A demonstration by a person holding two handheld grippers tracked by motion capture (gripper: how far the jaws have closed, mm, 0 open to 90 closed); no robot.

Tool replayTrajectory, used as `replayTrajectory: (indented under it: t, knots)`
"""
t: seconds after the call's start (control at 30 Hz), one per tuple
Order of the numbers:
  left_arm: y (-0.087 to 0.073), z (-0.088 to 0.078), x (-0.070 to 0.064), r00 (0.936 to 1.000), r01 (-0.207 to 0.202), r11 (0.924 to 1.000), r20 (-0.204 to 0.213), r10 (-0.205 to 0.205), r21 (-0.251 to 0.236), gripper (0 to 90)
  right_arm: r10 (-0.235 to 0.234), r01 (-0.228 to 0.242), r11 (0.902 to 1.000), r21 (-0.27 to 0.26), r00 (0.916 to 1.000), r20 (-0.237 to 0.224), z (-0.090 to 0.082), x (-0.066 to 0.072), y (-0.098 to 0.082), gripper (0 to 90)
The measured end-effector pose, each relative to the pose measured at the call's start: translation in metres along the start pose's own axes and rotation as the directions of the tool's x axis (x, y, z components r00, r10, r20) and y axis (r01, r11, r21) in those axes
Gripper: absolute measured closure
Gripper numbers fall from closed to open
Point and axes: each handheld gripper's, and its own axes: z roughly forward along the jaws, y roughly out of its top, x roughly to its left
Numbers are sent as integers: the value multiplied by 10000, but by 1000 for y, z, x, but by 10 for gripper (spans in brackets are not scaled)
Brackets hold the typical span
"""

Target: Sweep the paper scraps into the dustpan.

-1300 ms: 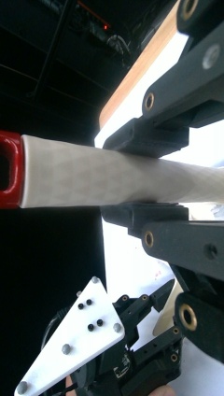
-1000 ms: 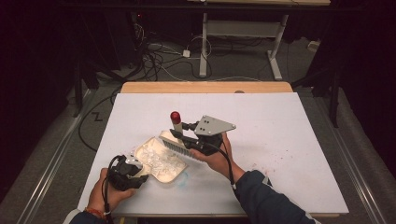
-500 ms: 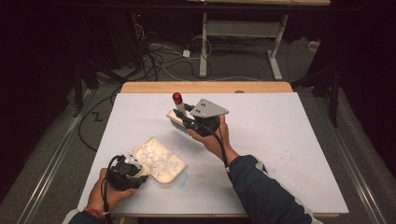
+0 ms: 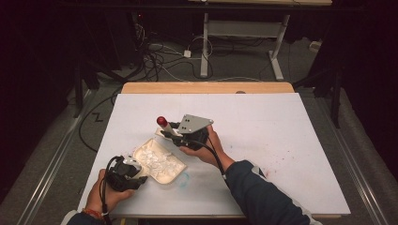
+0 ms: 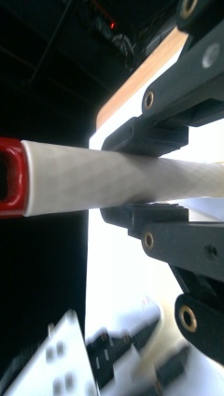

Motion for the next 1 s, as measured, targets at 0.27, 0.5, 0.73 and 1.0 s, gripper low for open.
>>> replayTrajectory:
  t: [0.27,0.5,0.73,1.0]
  knots:
    - [2,0,-2,9999,3,9999,-108,-2,105,630,317,-349,9982,-487,9974,-651,-34,18,0,708]
    - [3,0,-3,9999,-6,9999,-171,8,129,630,639,-668,9931,-966,9974,-321,-58,20,8,708]
    - [3,0,-3,9998,-12,9999,-182,15,148,630,952,-924,9930,-737,9948,356,-75,16,7,708]
    - [3,-1,-4,9998,4,9999,-221,-1,165,630,858,-889,9956,288,9917,962,-78,19,-3,708]
